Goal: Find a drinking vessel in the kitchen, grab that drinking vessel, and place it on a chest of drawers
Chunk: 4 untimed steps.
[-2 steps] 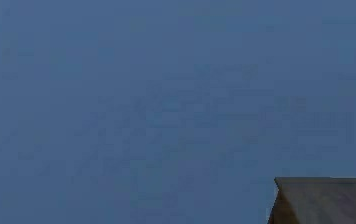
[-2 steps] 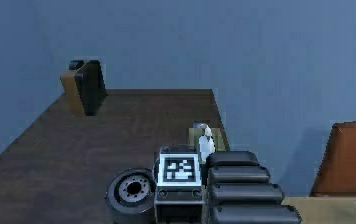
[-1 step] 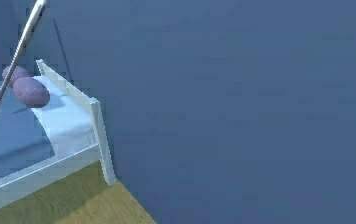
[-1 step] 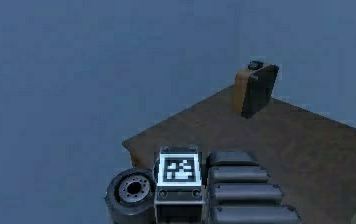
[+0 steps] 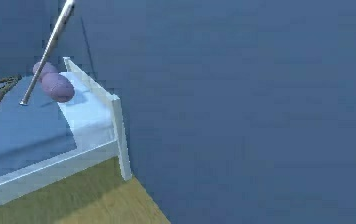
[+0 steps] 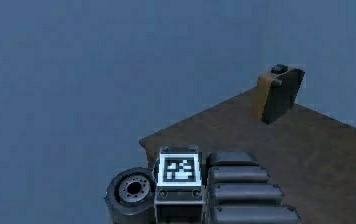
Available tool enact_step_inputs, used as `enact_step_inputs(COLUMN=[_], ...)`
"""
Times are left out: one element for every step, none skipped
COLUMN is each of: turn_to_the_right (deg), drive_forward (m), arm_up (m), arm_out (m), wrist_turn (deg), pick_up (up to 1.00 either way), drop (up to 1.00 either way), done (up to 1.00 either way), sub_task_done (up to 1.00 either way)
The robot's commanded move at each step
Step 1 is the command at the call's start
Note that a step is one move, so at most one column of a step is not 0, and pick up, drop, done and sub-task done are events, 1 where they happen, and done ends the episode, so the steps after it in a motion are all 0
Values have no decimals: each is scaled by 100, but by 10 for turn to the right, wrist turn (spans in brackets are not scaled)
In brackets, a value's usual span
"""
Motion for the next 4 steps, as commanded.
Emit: enact_step_inputs(turn_to_the_right=[450, 360, -450, -180], drive_forward=[0, 0, 0, 0], arm_up=[0, 0, 0, 0], arm_out=[0, 0, 0, 0], wrist_turn=[0, 0, 0, 0], pick_up=[0, 0, 0, 0], drop=[0, 0, 0, 0], done=[0, 0, 0, 0], sub_task_done=[0, 0, 0, 0])
